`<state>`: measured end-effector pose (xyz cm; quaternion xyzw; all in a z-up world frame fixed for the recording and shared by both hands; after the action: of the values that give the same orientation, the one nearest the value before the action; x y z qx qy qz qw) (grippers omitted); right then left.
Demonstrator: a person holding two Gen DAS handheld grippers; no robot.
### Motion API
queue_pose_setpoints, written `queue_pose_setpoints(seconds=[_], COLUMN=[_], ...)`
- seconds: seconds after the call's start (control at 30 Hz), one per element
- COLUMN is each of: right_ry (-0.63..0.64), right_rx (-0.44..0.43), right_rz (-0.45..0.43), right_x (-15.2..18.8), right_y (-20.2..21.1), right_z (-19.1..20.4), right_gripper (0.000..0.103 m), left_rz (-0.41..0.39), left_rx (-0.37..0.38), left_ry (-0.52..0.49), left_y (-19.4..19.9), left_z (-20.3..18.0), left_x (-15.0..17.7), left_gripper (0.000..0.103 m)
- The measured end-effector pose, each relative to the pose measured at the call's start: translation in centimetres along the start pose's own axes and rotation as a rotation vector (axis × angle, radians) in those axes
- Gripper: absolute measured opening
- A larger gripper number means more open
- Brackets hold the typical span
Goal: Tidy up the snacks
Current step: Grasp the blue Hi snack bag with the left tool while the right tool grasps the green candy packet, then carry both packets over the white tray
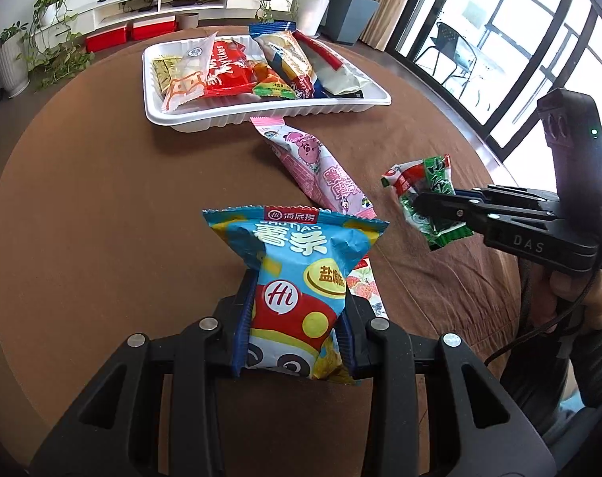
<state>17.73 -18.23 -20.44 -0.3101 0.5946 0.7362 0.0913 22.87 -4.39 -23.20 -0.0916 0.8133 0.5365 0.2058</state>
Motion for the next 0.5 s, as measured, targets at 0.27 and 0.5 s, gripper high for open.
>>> queue_pose_setpoints(seconds=[0.27,0.5], right_ry=[-0.044,-0.143], right_rx=[-0.03,0.013], right_rz=[-0.03,-0.061], right_x=[0.0,-0.8], right_y=[1.7,3.3], right_z=[-1.4,-6.8], right_gripper=[0.015,0.015], left_rz=[-0.016,-0.063], left_rx=[0.022,0.017], left_ry=[0.022,0.058], left_y=[0.7,2.3], left_z=[0.0,1.4], left_x=[-0.4,-2.6], left_gripper=[0.033,0.033])
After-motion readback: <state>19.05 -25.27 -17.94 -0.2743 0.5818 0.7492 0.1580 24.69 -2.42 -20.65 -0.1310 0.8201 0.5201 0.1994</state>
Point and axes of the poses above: each gripper's, at about its wrist camera, not at the fingertips, and y roughly against the way its jaws point, z to its left, x to its underside, the point moved 7 cm from there along -y, roughly the way its jaws point, and after that the axes turned 12 degrees about y, right-handed, at the moved point
